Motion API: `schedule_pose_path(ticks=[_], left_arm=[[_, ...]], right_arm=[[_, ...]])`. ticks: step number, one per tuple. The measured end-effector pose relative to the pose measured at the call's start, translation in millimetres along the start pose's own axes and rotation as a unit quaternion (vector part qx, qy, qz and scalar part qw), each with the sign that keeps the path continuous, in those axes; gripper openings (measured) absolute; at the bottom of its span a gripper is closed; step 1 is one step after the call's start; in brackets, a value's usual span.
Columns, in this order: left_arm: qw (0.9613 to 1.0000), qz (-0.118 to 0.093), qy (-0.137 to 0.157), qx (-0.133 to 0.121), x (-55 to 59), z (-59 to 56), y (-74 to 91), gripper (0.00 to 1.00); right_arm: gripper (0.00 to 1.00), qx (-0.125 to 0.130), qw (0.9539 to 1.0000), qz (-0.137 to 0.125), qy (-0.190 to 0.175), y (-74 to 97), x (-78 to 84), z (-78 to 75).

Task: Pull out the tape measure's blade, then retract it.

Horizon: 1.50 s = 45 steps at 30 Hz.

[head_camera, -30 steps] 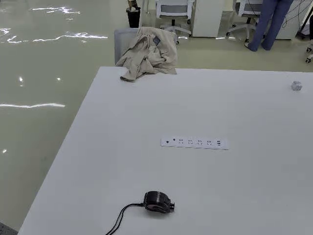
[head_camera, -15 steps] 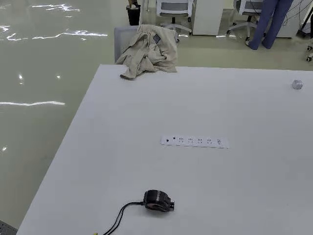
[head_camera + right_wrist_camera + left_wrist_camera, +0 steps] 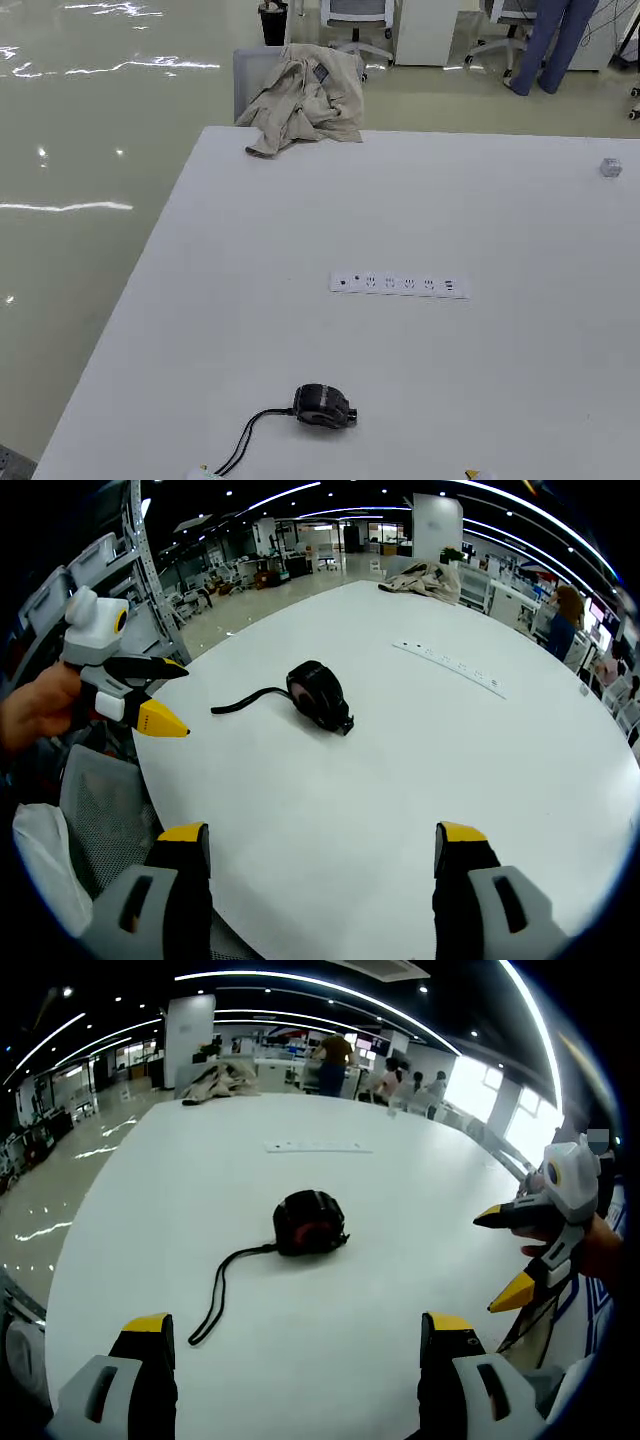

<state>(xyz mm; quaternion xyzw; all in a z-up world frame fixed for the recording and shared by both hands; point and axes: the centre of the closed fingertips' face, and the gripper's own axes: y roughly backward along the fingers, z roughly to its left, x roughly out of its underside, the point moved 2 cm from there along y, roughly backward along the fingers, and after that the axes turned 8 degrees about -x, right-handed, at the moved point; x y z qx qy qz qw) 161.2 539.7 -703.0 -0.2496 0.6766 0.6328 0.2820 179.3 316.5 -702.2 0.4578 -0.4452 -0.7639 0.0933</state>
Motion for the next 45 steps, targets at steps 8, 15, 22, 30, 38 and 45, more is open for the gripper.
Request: schedule_pose_path(ticks=[8,15,22,30,38,45], left_arm=[[1.0000,-0.001,-0.007,0.004,-3.0,-0.4,-6.9,1.00],[0.9999,0.001,-0.010,0.005,-4.4,0.0,-12.1,1.00],[0.9999,0.004,-0.015,0.008,-4.1,0.6,-18.0,1.00],[0.9998,0.006,-0.016,0.011,-4.4,1.0,-27.0,1.00],[0.9997,0.008,-0.019,0.014,-5.4,-0.3,-34.4,1.00],[0.9994,-0.001,-0.025,0.023,-11.1,-2.8,-39.7,1.00]], right_arm=[[0.95,-0.004,0.9999,0.003,0.010,-5.7,-2.0,-2.7],[0.95,-0.010,0.9997,0.008,0.020,-13.2,-3.8,-5.7],[0.94,-0.013,0.9993,0.011,0.034,-19.7,-9.5,-8.9],[0.94,-0.020,0.9986,0.012,0.048,-31.3,-14.9,-14.8],[0.93,-0.025,0.9980,0.021,0.055,-42.3,-14.2,-20.8],[0.92,-0.029,0.9970,0.020,0.069,-48.1,-15.0,-24.5]])
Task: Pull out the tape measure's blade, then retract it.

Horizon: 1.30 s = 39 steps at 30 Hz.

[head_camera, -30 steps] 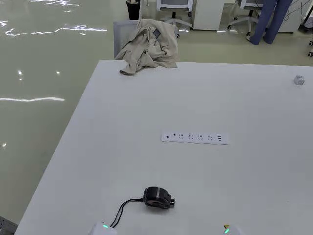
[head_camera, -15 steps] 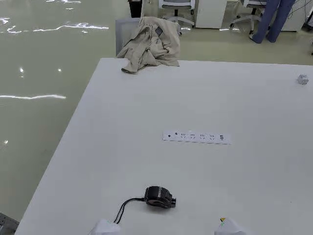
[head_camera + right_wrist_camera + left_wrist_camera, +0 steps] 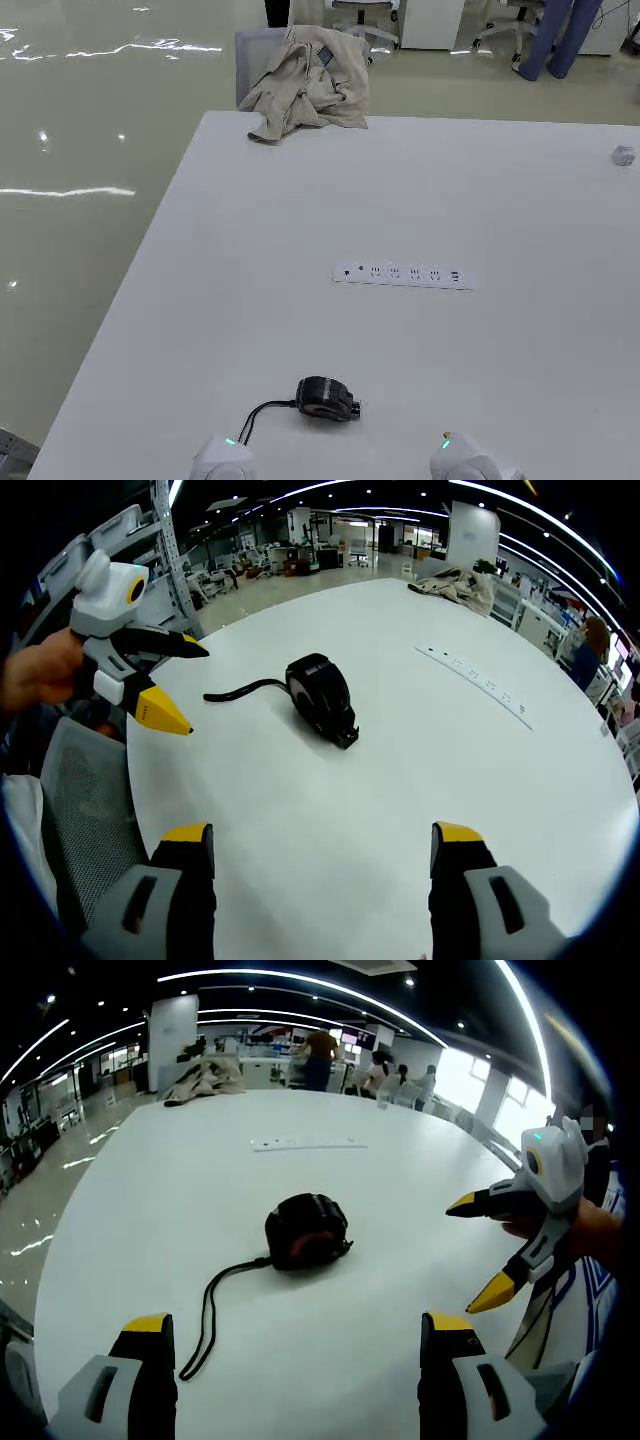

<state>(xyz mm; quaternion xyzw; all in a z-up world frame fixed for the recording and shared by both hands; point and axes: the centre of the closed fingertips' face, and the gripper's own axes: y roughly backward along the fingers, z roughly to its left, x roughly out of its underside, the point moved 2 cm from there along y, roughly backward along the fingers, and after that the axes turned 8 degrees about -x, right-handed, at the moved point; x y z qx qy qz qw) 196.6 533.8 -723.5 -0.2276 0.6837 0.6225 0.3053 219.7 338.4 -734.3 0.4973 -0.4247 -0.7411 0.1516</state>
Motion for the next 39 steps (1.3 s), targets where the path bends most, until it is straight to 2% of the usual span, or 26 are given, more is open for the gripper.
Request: schedule_pose_path(ticks=[6,13,18,27,31,33,35,39], left_arm=[[1.0000,0.005,-0.006,-0.001,0.3,1.1,-5.0,1.00],[0.9996,0.004,-0.025,0.011,0.5,0.9,-13.1,1.00],[0.9992,0.002,-0.036,0.015,-2.6,3.7,-18.7,1.00],[0.9976,-0.009,-0.062,0.030,-12.1,2.5,-25.9,1.00],[0.9958,-0.012,-0.080,0.043,-15.1,0.5,-29.9,0.99],[0.9934,-0.020,-0.099,0.054,-18.3,-1.3,-31.3,0.99],[0.9917,-0.025,-0.109,0.062,-20.4,-3.0,-31.9,0.99],[0.9889,-0.024,-0.127,0.073,-20.6,-2.9,-35.8,0.99]], right_arm=[[0.90,-0.002,0.9999,-0.003,0.011,-6.0,-2.0,-3.9],[0.87,-0.010,0.9994,-0.001,0.032,-14.3,-3.6,-9.5],[0.86,-0.013,0.9990,0.001,0.042,-17.8,-4.3,-12.7],[0.82,-0.020,0.9979,0.002,0.062,-23.1,-6.8,-15.6],[0.82,-0.025,0.9971,0.006,0.072,-26.3,-7.0,-16.8],[0.81,-0.035,0.9959,0.009,0.083,-27.4,-7.0,-15.5],[0.80,-0.034,0.9954,0.009,0.089,-28.9,-6.9,-16.9],[0.79,-0.036,0.9949,0.011,0.093,-32.1,-6.7,-20.5]])
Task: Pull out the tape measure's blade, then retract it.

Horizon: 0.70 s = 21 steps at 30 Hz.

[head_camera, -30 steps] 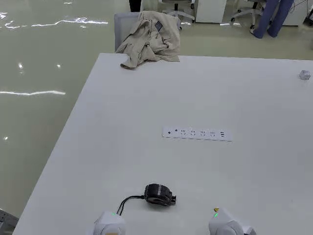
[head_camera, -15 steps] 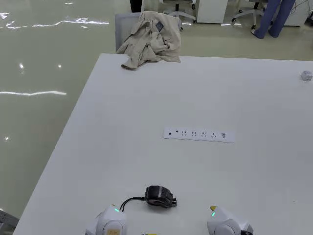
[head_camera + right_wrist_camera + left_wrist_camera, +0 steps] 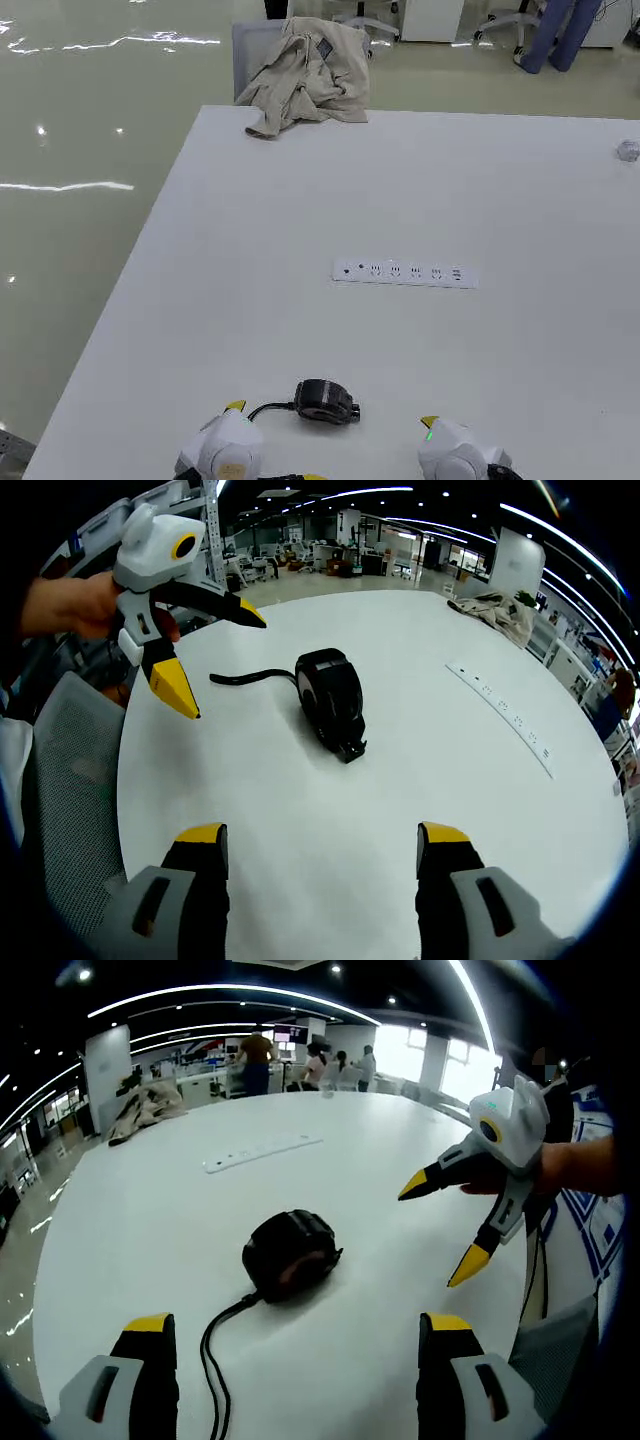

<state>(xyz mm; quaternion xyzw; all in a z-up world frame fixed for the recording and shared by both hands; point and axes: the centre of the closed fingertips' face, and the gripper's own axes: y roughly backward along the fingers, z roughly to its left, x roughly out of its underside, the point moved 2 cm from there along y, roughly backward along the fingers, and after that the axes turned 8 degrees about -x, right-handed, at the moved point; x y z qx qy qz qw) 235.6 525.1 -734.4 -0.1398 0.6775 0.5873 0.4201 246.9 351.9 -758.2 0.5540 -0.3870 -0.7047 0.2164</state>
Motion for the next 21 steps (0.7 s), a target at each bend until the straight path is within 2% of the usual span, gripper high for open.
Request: schedule_pose_path(ticks=[8,21], left_arm=[[0.9994,-0.001,-0.029,0.016,-2.1,2.4,-7.2,0.97],[0.9958,-0.008,-0.080,0.045,-14.5,2.3,-21.6,0.95]], right_arm=[[0.77,-0.008,0.9999,0.003,0.014,-4.8,-1.7,-3.7],[0.75,-0.027,0.9987,0.010,0.043,-16.8,-2.9,-9.2]])
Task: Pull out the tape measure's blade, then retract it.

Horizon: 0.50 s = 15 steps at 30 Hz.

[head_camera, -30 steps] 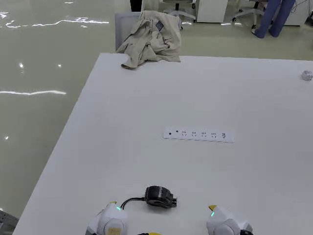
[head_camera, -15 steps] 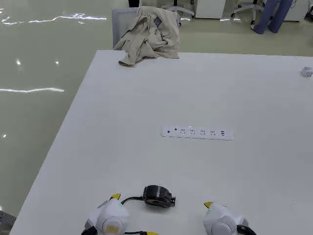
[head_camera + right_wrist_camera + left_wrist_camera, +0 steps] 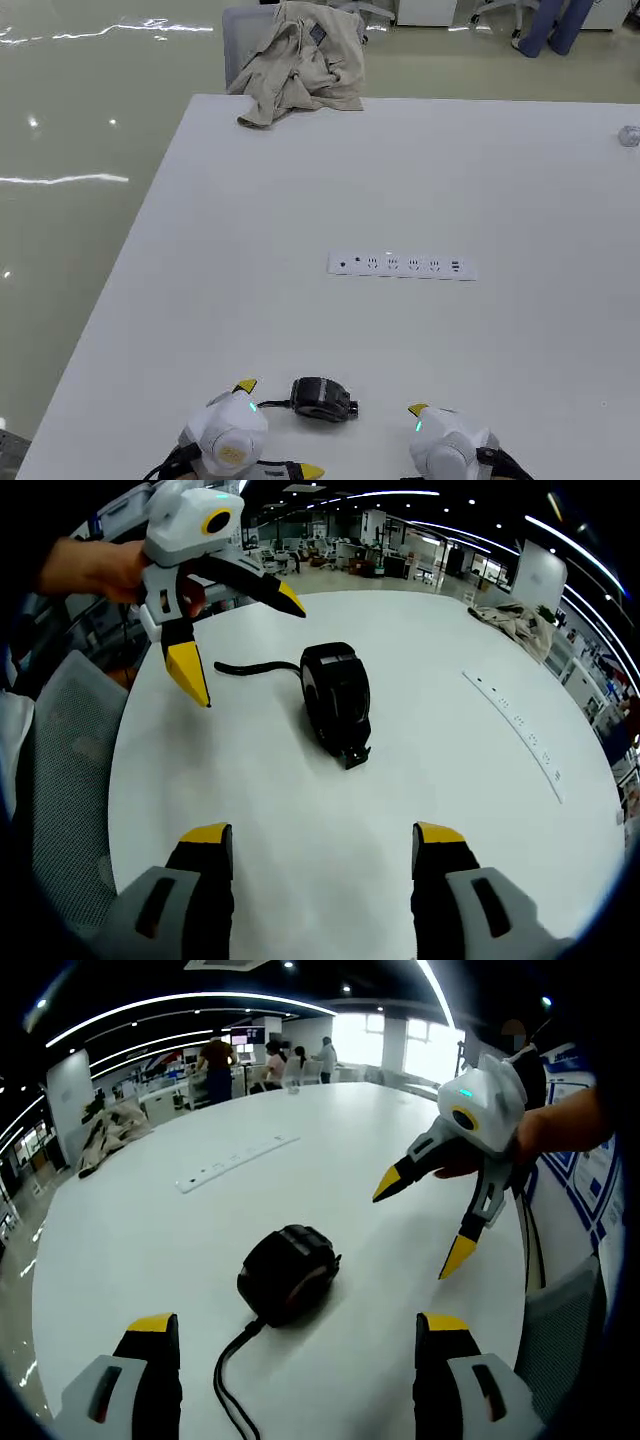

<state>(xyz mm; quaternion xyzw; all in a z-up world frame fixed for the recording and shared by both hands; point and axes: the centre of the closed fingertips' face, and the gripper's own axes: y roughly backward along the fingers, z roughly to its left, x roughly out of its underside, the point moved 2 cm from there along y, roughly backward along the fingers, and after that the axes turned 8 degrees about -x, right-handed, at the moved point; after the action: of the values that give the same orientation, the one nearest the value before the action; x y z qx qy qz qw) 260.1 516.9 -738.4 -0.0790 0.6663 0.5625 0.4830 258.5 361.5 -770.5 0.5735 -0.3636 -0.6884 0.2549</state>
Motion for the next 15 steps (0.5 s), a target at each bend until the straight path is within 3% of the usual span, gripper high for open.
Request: schedule_pose_path(ticks=[15], left_arm=[[0.9978,0.006,-0.061,0.025,-2.0,1.5,-13.4,0.90]], right_arm=[[0.72,-0.023,0.9992,0.005,0.031,-13.5,-4.1,-5.8]])
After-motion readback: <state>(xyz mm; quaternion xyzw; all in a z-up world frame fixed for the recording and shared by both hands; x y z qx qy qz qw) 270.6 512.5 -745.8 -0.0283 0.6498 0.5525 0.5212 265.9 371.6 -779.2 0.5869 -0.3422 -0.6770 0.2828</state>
